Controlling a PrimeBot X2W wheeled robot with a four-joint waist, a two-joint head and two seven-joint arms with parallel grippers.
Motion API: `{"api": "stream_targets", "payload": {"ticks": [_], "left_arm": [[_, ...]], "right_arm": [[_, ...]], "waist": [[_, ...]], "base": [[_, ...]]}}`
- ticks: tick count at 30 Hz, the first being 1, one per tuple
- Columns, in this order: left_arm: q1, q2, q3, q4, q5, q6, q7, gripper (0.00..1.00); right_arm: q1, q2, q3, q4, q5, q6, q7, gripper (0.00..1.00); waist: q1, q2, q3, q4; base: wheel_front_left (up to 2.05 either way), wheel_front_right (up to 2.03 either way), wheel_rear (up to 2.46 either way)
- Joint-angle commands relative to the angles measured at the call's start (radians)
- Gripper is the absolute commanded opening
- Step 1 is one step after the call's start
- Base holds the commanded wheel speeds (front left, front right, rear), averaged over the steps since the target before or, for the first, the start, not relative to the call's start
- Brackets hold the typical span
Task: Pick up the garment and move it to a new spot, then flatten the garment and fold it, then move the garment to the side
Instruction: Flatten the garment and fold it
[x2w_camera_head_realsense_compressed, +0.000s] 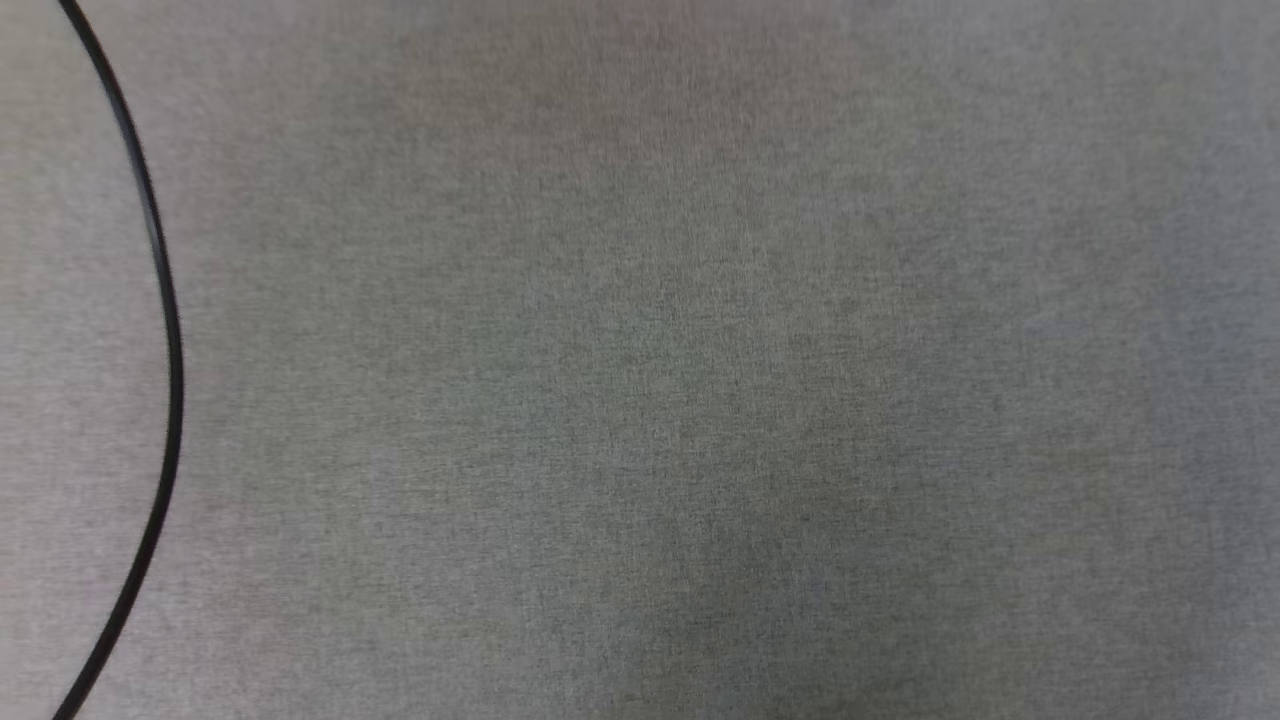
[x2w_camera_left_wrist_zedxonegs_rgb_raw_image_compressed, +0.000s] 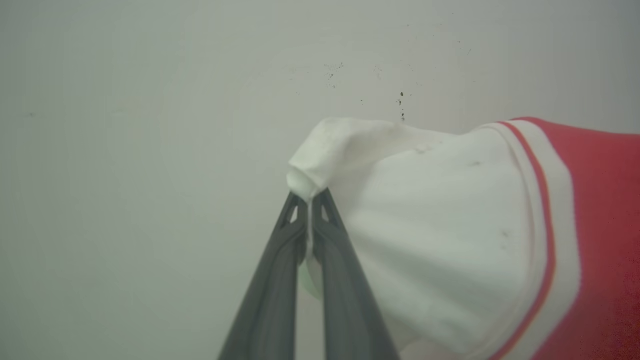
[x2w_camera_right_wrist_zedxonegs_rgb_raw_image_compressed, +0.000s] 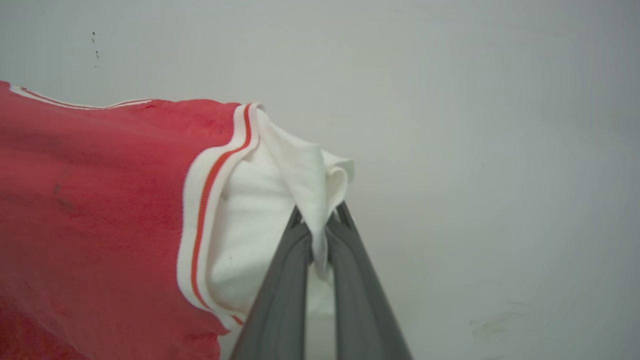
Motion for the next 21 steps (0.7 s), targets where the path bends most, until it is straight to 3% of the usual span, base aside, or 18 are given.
{"api": "stream_targets", "payload": {"ticks": [1,6,13,21], "left_arm": [[-0.002,0.001,0.002,0.017,0.002,-0.001,-0.009,0.0],[-0.048,-0.016,-0.002,0.075,-0.011,-0.009,0.0,0.0],[0.026,-0.052,0.011,0.173,-0.076,-0.044,0.034,0.0],[0.171,-0.093,0.057,0.261,-0.18,-0.111,0.017,0.0]], "right_arm": [[-0.014,0.008,0.001,0.024,0.006,-0.002,-0.017,0.0],[-0.094,0.023,0.04,0.146,0.008,-0.002,-0.055,0.0],[-0.116,0.047,0.099,0.293,0.034,-0.002,-0.073,0.0],[-0.003,0.054,0.197,0.362,0.114,-0.002,-0.122,0.0]], "waist": [[-0.0002,0.0,0.043,-0.007],[-0.0002,0.0,0.102,0.003],[-0.0002,0.0,0.153,0.014],[-0.0002,0.0,0.146,0.018]], "base": [[0.0,0.0,0.0],[0.0,0.0,0.0],[0.0,0.0,0.0],[0.0,0.0,0.0]]}}
